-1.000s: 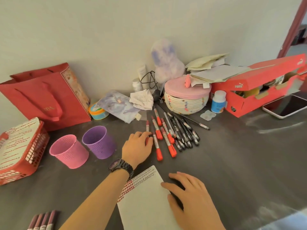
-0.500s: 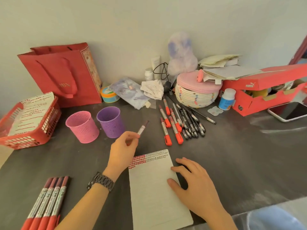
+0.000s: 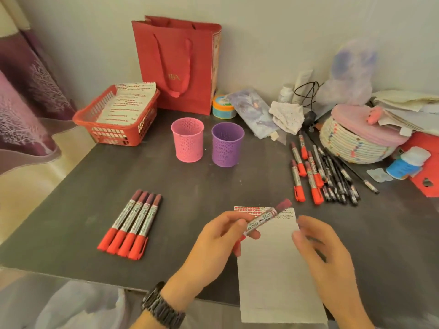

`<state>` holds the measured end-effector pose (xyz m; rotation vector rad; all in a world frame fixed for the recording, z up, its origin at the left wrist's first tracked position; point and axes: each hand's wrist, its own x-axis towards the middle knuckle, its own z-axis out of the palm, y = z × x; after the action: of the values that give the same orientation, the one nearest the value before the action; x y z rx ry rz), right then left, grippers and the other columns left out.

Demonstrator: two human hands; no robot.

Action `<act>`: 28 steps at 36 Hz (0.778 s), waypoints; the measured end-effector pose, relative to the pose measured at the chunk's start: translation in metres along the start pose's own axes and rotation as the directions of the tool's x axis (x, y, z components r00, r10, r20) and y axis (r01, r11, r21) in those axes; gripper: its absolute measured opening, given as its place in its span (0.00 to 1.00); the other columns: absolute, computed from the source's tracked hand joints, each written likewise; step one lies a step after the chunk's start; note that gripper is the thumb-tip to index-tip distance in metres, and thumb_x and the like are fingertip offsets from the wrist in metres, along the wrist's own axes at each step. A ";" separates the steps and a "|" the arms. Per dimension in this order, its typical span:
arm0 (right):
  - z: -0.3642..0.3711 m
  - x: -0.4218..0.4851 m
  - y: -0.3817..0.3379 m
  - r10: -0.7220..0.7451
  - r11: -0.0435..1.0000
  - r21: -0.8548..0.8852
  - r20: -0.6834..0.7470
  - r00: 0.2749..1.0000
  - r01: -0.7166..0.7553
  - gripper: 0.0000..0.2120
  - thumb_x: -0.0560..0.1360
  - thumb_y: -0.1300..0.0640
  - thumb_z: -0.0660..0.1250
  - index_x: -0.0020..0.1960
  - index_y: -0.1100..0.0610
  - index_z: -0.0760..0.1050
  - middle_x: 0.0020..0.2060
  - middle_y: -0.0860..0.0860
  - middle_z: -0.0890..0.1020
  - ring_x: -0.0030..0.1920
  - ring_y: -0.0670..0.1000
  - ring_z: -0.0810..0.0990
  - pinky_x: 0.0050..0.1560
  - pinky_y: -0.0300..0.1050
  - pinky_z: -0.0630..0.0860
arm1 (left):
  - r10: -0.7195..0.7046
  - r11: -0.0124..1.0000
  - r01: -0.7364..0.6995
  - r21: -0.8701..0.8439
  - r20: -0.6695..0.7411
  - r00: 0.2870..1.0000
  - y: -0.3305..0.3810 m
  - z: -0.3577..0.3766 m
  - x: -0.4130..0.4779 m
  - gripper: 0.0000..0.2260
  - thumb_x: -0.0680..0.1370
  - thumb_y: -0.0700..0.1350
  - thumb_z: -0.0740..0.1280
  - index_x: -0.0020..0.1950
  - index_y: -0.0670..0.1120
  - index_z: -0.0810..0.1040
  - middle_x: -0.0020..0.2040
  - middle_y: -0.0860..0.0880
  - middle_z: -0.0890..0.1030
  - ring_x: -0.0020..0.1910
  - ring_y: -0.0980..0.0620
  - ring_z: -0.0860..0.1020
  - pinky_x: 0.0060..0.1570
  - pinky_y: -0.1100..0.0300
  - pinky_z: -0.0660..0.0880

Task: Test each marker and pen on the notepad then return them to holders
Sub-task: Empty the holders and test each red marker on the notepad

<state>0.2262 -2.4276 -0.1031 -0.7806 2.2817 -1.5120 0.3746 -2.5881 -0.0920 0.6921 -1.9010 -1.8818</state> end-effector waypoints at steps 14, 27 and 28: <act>0.058 -0.024 -0.045 0.200 0.674 0.705 0.115 0.973 -0.222 0.07 0.73 0.51 0.71 0.40 0.54 0.78 0.36 0.50 0.79 0.37 0.49 0.78 0.31 0.44 0.73 | 0.035 0.946 -0.036 0.323 0.009 0.999 0.000 0.021 -0.022 0.23 0.78 0.64 0.52 0.38 0.52 0.78 0.27 0.56 0.73 0.27 0.57 0.69 0.30 0.65 0.64; 0.047 -0.008 -0.071 0.436 0.123 0.946 0.220 0.873 -0.300 0.24 0.75 0.52 0.65 0.25 0.51 0.56 0.21 0.46 0.56 0.22 0.47 0.54 0.23 0.42 0.60 | 0.408 0.539 -0.187 0.822 -0.060 0.911 -0.005 0.030 -0.032 0.23 0.84 0.56 0.49 0.30 0.50 0.64 0.22 0.53 0.65 0.22 0.51 0.62 0.19 0.59 0.60; 0.047 -0.007 -0.071 0.433 0.129 0.941 0.231 0.871 -0.314 0.24 0.74 0.53 0.65 0.25 0.51 0.56 0.20 0.46 0.56 0.21 0.47 0.53 0.22 0.41 0.59 | 0.395 0.553 -0.177 0.814 -0.069 0.916 -0.005 0.030 -0.033 0.22 0.84 0.55 0.50 0.30 0.50 0.62 0.22 0.53 0.64 0.22 0.50 0.62 0.19 0.59 0.60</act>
<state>0.2756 -2.4798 -0.0578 0.2808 0.8942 -2.1956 0.3843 -2.5444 -0.0956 0.7350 -2.4625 -0.6081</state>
